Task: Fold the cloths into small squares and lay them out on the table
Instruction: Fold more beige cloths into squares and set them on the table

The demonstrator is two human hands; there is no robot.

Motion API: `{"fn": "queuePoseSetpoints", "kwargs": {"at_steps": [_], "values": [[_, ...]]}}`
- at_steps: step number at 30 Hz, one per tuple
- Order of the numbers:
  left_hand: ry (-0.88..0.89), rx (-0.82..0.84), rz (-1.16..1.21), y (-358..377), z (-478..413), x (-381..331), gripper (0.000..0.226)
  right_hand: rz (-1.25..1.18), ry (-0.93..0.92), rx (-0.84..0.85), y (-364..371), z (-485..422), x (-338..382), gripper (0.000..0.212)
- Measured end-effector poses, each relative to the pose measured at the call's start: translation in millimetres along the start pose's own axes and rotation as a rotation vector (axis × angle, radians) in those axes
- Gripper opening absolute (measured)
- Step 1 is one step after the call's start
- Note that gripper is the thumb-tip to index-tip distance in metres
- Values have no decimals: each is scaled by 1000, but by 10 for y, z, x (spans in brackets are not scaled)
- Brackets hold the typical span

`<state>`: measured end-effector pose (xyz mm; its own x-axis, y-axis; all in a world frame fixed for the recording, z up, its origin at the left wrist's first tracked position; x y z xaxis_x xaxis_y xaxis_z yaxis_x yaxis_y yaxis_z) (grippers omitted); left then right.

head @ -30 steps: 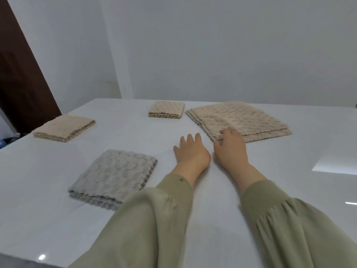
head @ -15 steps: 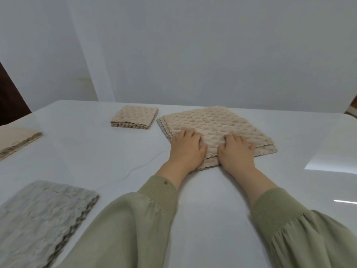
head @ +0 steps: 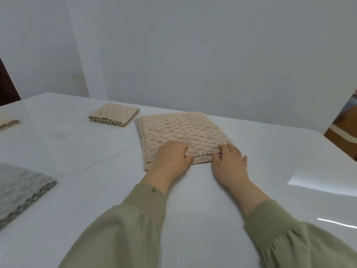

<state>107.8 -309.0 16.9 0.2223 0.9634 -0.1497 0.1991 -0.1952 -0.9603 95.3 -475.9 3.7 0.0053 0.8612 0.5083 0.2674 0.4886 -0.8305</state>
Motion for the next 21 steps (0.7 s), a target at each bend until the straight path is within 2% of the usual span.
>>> {"fn": "queuePoseSetpoints", "kwargs": {"at_steps": [7, 14, 19, 21], "values": [[-205, -262, 59, 11, 409, -68, 19, -136, -165, 3, -20, 371, 125, 39], [-256, -322, 8, 1, 510, -57, 21, -240, -267, -49, -57, 623, 109, 42], [-340, -539, 156, -99, 592, -47, 16, -310, -298, -175, -91, 576, 160, 49], [-328, -556, 165, -110, 611, -43, 15, -280, -308, -178, -81, 564, 168, 52]]}}
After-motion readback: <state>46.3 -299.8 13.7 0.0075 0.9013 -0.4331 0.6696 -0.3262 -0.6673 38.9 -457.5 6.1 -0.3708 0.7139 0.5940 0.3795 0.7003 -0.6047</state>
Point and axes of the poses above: each hand's wrist, its own z-axis away from the middle knuckle, its own y-axis out of the palm, x = y × z, the point moved 1 cm from there along -z, towards the middle knuckle, and after that the axes turned 11 degrees about -z, right-handed, at the moved point
